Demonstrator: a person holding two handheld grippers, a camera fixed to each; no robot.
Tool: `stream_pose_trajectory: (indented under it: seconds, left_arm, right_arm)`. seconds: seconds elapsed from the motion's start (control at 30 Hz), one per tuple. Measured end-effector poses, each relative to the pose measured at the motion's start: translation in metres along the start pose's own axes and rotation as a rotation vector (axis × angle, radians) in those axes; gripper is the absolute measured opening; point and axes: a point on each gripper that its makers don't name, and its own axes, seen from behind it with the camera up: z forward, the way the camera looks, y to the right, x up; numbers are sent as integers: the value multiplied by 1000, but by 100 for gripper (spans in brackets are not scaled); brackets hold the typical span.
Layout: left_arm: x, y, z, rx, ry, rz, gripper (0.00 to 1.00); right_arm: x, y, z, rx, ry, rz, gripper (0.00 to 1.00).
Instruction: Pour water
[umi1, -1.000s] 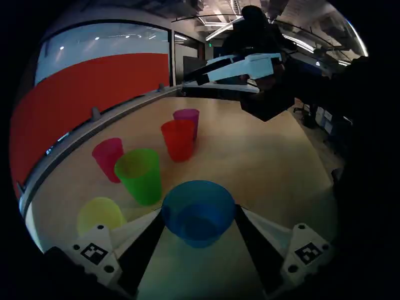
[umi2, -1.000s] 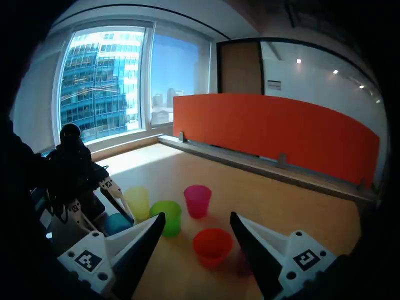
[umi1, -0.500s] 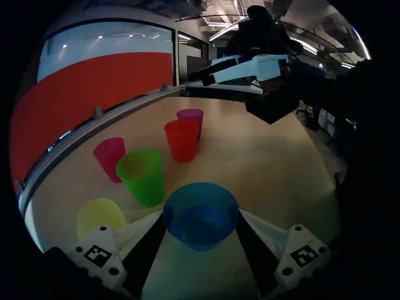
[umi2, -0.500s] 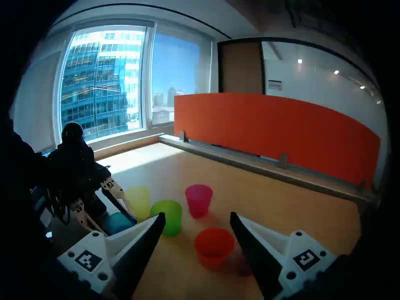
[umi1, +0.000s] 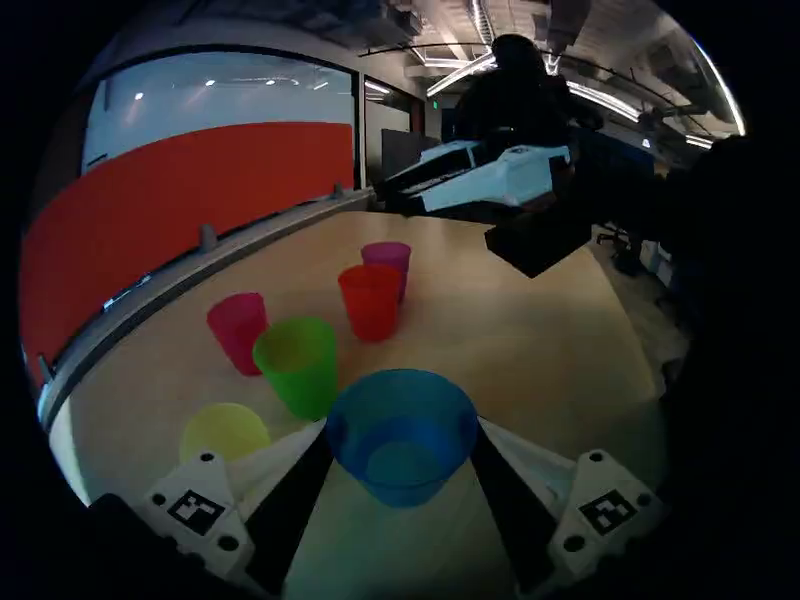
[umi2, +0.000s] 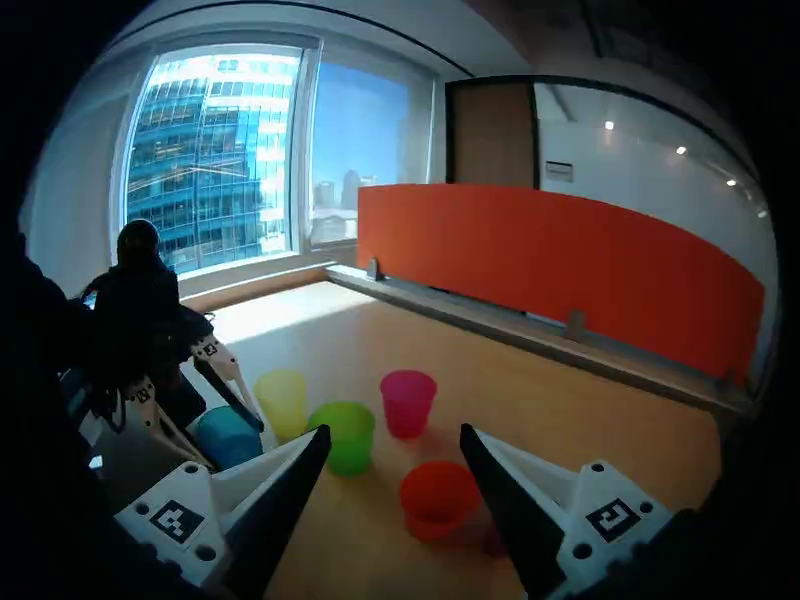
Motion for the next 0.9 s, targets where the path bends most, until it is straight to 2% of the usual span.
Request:
stream_pose_trajectory:
  seconds: [0.17,0.4,0.6,0.9]
  left_arm:
    - [19,-11,-20,37,44,-9,87]
    - [41,-40,-50,134,89,0,88]
    - [58,-59,-73,192,140,-13,88]
    - [86,-81,-107,264,233,-32,87]
  right_arm:
    - [-1,-5,8,9,-8,-9,100]
    - [-6,-11,24,19,-25,-20,100]
    - [-9,-17,36,31,-36,-25,100]
    - [-15,-25,53,51,-49,-29,100]
